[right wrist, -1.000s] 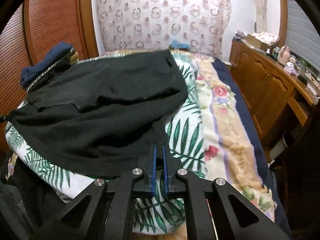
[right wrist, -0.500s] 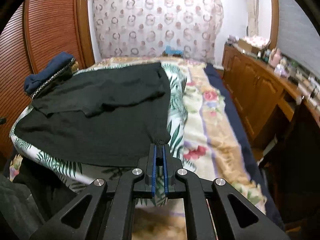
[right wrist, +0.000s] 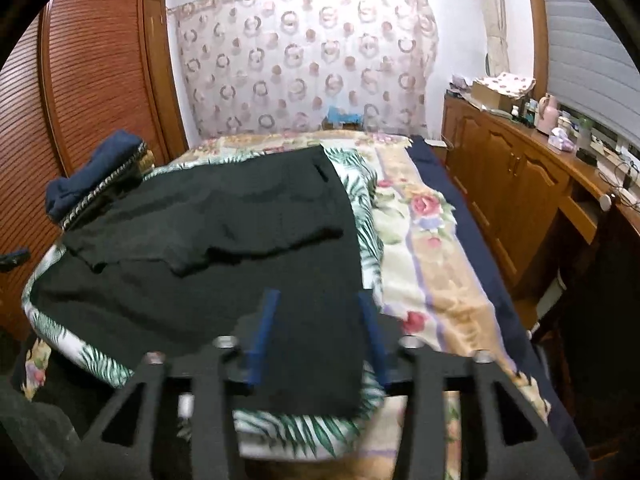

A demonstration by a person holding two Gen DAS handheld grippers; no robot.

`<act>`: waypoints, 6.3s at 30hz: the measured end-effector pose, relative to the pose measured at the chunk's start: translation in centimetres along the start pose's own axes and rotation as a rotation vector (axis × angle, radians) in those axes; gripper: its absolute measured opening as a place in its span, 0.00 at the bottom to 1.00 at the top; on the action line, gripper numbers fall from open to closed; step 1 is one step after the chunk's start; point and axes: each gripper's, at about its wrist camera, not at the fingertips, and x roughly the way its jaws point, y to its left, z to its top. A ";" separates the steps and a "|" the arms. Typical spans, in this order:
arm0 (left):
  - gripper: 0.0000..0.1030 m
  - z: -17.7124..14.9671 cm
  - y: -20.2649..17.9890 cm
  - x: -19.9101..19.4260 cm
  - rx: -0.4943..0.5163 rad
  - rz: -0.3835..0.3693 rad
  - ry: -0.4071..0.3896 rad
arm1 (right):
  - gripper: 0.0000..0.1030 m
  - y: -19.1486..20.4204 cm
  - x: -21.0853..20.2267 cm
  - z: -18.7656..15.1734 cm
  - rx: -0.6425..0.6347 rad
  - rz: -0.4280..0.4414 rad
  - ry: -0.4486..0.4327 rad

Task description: Fold small clothes

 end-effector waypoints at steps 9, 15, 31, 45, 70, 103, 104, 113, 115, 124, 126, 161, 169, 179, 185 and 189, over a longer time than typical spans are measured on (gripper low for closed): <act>0.49 1.7 0.1 5.5 -0.044 -0.044 0.117 | 0.49 2.2 4.3 1.1 -0.049 0.036 0.014; 0.49 2.1 0.4 7.5 -0.088 -0.074 0.161 | 0.49 2.4 5.8 1.8 -0.061 0.049 0.035; 0.24 3.4 0.2 8.7 -0.073 -0.086 0.130 | 0.50 -0.4 9.0 3.3 0.007 0.096 0.181; 0.08 3.7 0.5 9.3 -0.061 -0.073 0.117 | 0.39 0.3 12.4 5.2 0.058 0.056 0.233; 0.04 5.3 -3.6 1.2 0.039 -0.110 -0.121 | 0.02 4.0 5.7 4.9 -0.097 0.019 -0.046; 0.19 -3.2 -1.6 -0.2 -0.012 -0.018 0.028 | 0.02 2.0 4.6 -1.7 -0.059 0.020 0.065; 0.22 -3.2 -1.5 -0.4 -0.008 -0.010 0.019 | 0.02 2.0 4.8 -1.5 -0.056 0.019 0.065; 0.40 -2.8 -0.6 -0.8 -0.020 0.035 -0.016 | 0.22 2.7 3.5 -1.6 -0.079 -0.006 0.040; 0.40 -2.9 -0.2 -0.8 -0.038 0.043 -0.025 | 0.39 3.0 3.1 -2.0 -0.084 -0.006 0.031; 0.40 -3.6 1.2 1.5 -0.090 0.063 0.047 | 0.47 4.8 4.1 -2.4 -0.096 0.056 0.018; 0.40 -3.8 1.3 2.0 -0.093 0.062 0.064 | 0.47 5.5 4.6 -2.5 -0.107 0.070 0.028; 0.08 10.0 -19.4 2.0 0.240 -0.448 -0.077 | 0.57 0.8 5.5 -3.1 0.015 0.041 0.060; 0.08 13.3 -27.0 2.8 0.350 -0.551 -0.059 | 0.57 0.5 2.5 -4.5 0.040 0.026 0.012; 0.25 13.0 -31.3 5.5 0.439 -0.530 0.018 | 0.57 1.2 1.3 -5.8 0.058 0.014 -0.013; 0.49 13.5 -28.9 5.8 0.414 -0.492 0.001 | 0.57 1.6 1.6 -5.7 0.060 0.010 0.006; 0.73 13.8 -24.5 7.2 0.374 -0.420 0.008 | 0.57 1.5 2.4 -4.3 0.060 0.026 0.013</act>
